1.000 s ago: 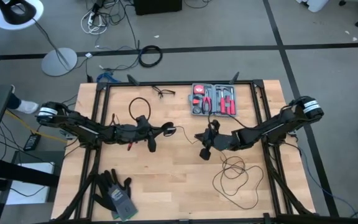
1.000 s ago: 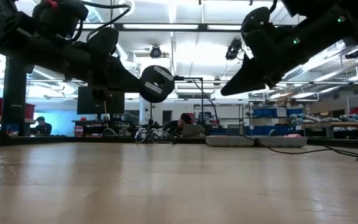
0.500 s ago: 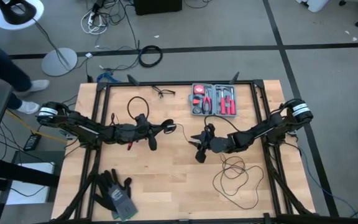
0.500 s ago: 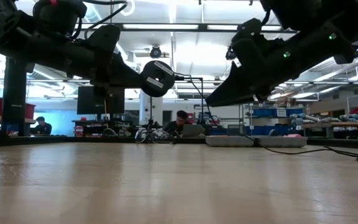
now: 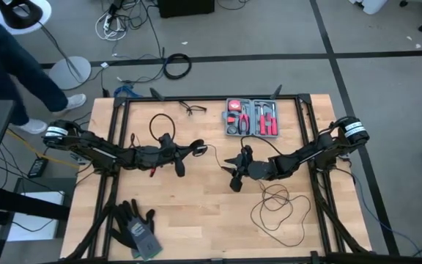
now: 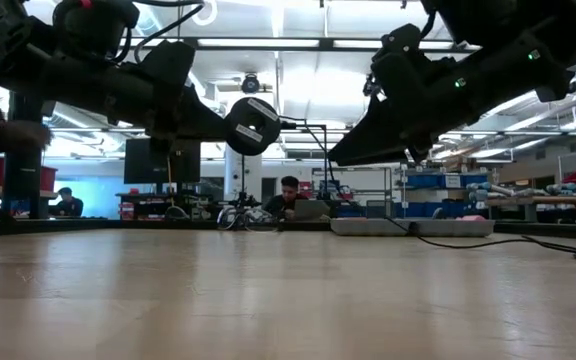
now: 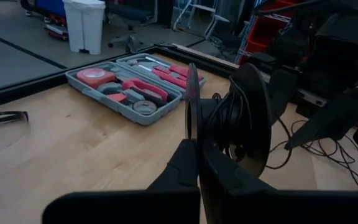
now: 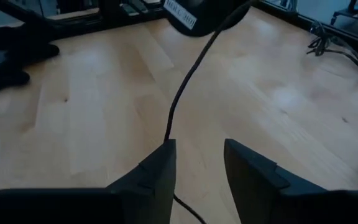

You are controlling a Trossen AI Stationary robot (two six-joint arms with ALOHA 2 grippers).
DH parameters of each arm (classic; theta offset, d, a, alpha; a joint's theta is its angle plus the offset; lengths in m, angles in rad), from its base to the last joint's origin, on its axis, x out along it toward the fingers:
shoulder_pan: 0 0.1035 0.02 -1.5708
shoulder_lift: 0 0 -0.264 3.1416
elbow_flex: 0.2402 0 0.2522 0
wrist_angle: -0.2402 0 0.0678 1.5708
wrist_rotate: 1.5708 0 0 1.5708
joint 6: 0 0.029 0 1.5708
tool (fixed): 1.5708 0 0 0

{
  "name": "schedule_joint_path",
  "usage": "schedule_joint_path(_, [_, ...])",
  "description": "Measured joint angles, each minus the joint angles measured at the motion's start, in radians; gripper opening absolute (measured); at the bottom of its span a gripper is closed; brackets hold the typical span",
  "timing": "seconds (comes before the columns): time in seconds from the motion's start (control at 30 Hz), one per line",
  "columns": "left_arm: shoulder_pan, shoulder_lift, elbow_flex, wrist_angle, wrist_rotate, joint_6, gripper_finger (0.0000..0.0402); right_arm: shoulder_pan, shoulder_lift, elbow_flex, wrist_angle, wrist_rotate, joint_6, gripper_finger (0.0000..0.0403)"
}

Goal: Coil cords
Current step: Coil the black wire onto the spool

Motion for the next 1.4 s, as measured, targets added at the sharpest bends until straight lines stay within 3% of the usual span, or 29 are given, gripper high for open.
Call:
schedule_joint_path(0.77, [0.0,0.0,0.0,0.019,-0.015,0.016,0.0,-0.048,0.0,0.0,0.007,-0.012,-0.034,0.0097])
schedule_joint_path(0.9, [0.0,0.0,0.0,0.02,-0.015,0.015,0.0,-0.048,0.0,0.0,0.009,-0.011,-0.05,0.0073])
schedule_joint_path(1.03, [0.0,0.0,0.0,0.022,-0.015,0.015,0.0,-0.048,0.0,0.0,0.013,-0.011,-0.051,0.0016])
schedule_joint_path(1.13, [0.0,0.0,0.0,0.038,-0.013,0.014,0.0,-0.048,0.006,0.006,0.005,-0.006,-0.041,0.0006])
schedule_joint_path(1.27, [0.0,0.0,0.0,0.078,-0.012,-0.005,0.0,-0.064,0.077,0.055,-0.008,-0.018,-0.032,0.0002])
schedule_joint_path(1.4, [0.0,0.0,0.003,0.105,0.001,-0.035,0.0,-0.087,0.214,0.173,-0.014,-0.095,-0.037,0.0001])
